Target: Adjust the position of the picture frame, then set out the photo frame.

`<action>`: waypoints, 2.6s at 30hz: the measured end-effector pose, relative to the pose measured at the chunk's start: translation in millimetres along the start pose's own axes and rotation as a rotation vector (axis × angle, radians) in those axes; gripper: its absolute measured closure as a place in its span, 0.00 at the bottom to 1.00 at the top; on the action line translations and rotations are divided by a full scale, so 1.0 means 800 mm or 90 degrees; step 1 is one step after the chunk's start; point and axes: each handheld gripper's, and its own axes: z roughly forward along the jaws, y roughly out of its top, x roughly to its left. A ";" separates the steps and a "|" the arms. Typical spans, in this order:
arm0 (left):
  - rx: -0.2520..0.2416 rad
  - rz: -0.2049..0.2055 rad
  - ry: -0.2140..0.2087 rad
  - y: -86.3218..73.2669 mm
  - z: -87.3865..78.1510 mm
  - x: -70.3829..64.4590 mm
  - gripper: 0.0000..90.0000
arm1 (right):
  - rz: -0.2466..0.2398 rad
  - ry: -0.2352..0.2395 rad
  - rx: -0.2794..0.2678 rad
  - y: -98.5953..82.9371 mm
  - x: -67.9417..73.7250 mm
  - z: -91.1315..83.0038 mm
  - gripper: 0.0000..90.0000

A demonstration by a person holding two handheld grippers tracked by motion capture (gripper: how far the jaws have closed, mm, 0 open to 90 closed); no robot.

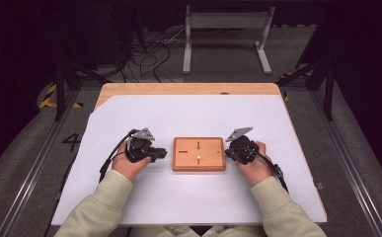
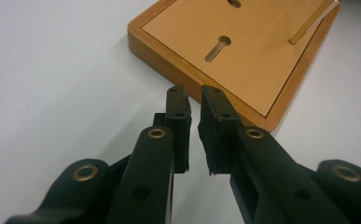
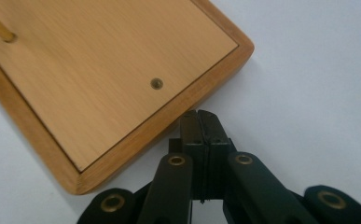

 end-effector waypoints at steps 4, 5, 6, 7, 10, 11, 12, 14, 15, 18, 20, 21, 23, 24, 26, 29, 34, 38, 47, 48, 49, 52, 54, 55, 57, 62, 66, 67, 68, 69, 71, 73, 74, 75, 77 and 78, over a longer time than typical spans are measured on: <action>-0.006 0.009 0.021 -0.001 -0.010 -0.001 0.87 | -0.024 0.042 -0.067 0.010 0.005 -0.032 0.97; -0.008 0.009 0.028 -0.001 -0.011 -0.001 0.87 | -0.024 0.042 -0.067 0.010 0.005 -0.032 0.97; -0.007 0.008 0.034 -0.001 -0.014 0.000 0.85 | -0.035 0.049 -0.078 0.013 0.007 -0.037 0.96; -0.009 0.007 0.037 -0.001 -0.016 0.001 0.81 | -0.048 0.067 -0.093 0.017 0.011 -0.043 0.94; -0.015 0.000 0.042 -0.001 -0.022 0.005 0.75 | -0.079 0.108 -0.114 0.027 0.024 -0.050 0.87; -0.018 -0.003 0.041 -0.001 -0.023 0.006 0.74 | -0.091 0.117 -0.114 0.030 0.028 -0.050 0.85; -0.018 -0.003 0.041 -0.001 -0.023 0.006 0.73 | -0.091 0.117 -0.114 0.030 0.028 -0.050 0.85; -0.020 -0.010 0.044 -0.003 -0.026 0.007 0.72 | -0.111 0.143 -0.122 0.039 0.040 -0.049 0.79; -0.019 -0.011 0.044 -0.003 -0.026 0.008 0.72 | -0.116 0.156 -0.120 0.043 0.043 -0.048 0.77; -0.020 -0.010 0.041 -0.004 -0.025 0.008 0.71 | -0.141 0.168 -0.116 0.053 0.054 -0.044 0.73; -0.021 -0.009 0.037 -0.004 -0.025 0.008 0.70 | -0.147 0.169 -0.113 0.055 0.057 -0.042 0.72; -0.020 -0.012 0.034 -0.004 -0.024 0.007 0.70 | -0.160 0.175 -0.105 0.059 0.063 -0.036 0.71; -0.020 -0.008 0.032 -0.003 -0.023 0.008 0.69 | -0.160 0.176 -0.104 0.060 0.064 -0.033 0.70; -0.020 -0.004 0.031 -0.003 -0.023 0.008 0.69 | -0.161 0.175 -0.104 0.061 0.066 -0.030 0.68; -0.022 -0.008 0.028 -0.002 -0.021 0.007 0.67 | -0.166 0.176 -0.104 0.063 0.069 -0.018 0.63; -0.025 -0.006 0.022 0.000 -0.020 0.008 0.67 | -0.167 0.193 -0.104 0.062 0.072 -0.008 0.63; -0.030 -0.008 0.014 0.002 -0.017 0.006 0.66 | -0.169 0.188 -0.100 0.061 0.073 0.007 0.68; -0.033 -0.004 0.007 0.005 -0.014 0.006 0.66 | -0.181 0.187 -0.103 0.058 0.071 0.017 0.82; -0.020 -0.004 -0.011 0.016 -0.001 0.003 0.67 | -0.234 0.146 -0.109 0.053 0.077 0.015 0.92; -0.021 -0.007 -0.009 0.016 0.000 0.003 0.67 | -0.240 0.140 -0.109 0.052 0.079 0.015 0.91; -0.021 -0.007 -0.009 0.016 0.000 0.003 0.66 | -0.240 0.140 -0.109 0.052 0.079 0.015 0.91; -0.021 -0.009 -0.010 0.016 0.001 0.003 0.66 | -0.289 0.098 -0.116 0.049 0.089 0.013 0.89; -0.023 -0.002 -0.009 0.017 0.002 0.004 0.65 | -0.323 0.072 -0.126 0.043 0.095 0.011 0.89; -0.023 -0.003 -0.010 0.017 0.002 0.003 0.63 | -0.333 0.065 -0.130 0.041 0.098 0.010 0.90; -0.024 -0.003 -0.012 0.017 0.004 0.002 0.61 | -0.362 0.043 -0.133 0.038 0.104 0.007 0.90; -0.045 -0.006 -0.023 0.020 0.006 0.002 0.54 | -0.431 -0.004 -0.125 0.029 0.122 0.000 0.93; -0.061 -0.010 -0.033 0.022 0.007 0.003 0.47 | -0.459 -0.024 -0.117 0.025 0.131 -0.003 0.94; -0.064 -0.013 -0.037 0.022 0.008 0.002 0.45 | -0.466 -0.027 -0.115 0.025 0.132 -0.003 0.94; -0.063 -0.013 -0.041 0.024 0.008 0.002 0.44 | -0.464 -0.029 -0.118 0.024 0.133 -0.003 0.94; -0.066 -0.010 -0.042 0.025 0.010 0.001 0.42 | -0.468 -0.032 -0.122 0.023 0.133 -0.003 0.94; -0.069 -0.009 -0.044 0.028 0.013 0.000 0.41 | -0.468 -0.032 -0.124 0.022 0.134 -0.003 0.94; -0.066 -0.011 -0.049 0.033 0.017 -0.001 0.39 | -0.468 -0.032 -0.126 0.022 0.133 -0.002 0.94; -0.062 -0.009 -0.051 0.035 0.020 0.000 0.38 | -0.465 -0.032 -0.126 0.022 0.133 -0.002 0.94; -0.060 -0.015 -0.054 0.037 0.023 0.001 0.37 | -0.471 -0.031 -0.125 0.022 0.133 -0.002 0.94; -0.059 -0.028 -0.062 0.039 0.029 0.005 0.36 | -0.466 -0.032 -0.124 0.022 0.133 -0.003 0.94; -0.061 -0.036 -0.067 0.040 0.033 0.007 0.36 | -0.468 -0.032 -0.125 0.022 0.133 -0.002 0.94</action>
